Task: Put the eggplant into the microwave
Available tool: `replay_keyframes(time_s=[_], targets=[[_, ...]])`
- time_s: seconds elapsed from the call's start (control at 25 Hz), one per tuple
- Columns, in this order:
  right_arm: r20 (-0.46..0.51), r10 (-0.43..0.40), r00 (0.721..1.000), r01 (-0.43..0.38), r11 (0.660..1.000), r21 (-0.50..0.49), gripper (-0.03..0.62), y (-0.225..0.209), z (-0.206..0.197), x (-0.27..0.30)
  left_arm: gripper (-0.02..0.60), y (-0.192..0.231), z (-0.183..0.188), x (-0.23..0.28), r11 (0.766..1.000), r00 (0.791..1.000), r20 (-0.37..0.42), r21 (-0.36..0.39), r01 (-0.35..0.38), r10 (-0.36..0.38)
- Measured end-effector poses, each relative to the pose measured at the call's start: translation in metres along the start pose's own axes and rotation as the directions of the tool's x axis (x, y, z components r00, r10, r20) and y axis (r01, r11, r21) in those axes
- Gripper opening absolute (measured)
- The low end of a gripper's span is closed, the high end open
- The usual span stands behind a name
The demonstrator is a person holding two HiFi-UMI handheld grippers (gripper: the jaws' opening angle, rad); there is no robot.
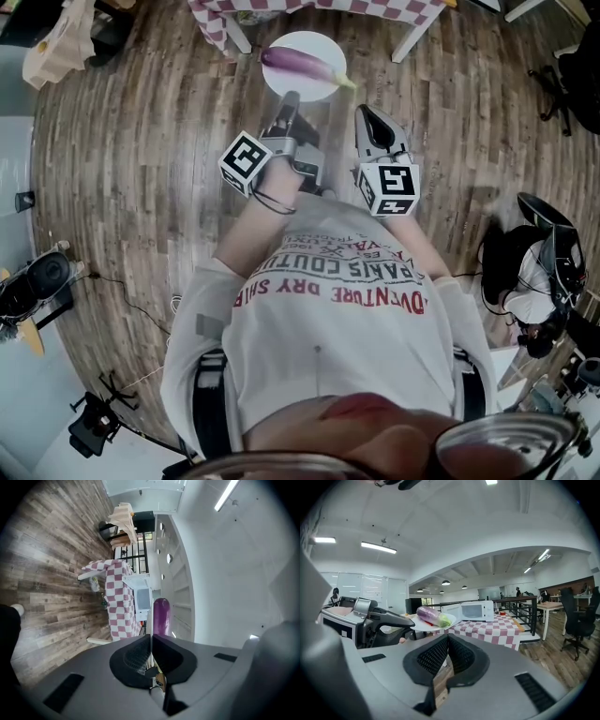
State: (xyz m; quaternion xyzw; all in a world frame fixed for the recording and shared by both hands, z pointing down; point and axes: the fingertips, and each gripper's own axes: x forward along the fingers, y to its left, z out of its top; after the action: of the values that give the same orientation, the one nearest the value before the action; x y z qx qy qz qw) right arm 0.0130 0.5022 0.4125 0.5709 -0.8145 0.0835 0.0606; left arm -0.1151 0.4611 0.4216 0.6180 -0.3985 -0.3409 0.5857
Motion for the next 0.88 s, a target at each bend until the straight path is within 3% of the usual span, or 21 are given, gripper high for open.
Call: replay_keyframes(time_s=[0.44,0.88], targets=[[-0.059,-0.033,0.998,0.034,0.999,0.024,0.026,-0.026,-0.01,0.07,0.034,0.01,0.047,0.069,1.0,1.0,0.003,-0.008,0.002,-0.002],[-0.073,-0.114,0.991,0.115,0.993,0.012,0.026,-0.069,0.03,0.207,0.034,0.013,0.114,0.2,0.998,0.996,-0.083,-0.044,-0.033,0.029]])
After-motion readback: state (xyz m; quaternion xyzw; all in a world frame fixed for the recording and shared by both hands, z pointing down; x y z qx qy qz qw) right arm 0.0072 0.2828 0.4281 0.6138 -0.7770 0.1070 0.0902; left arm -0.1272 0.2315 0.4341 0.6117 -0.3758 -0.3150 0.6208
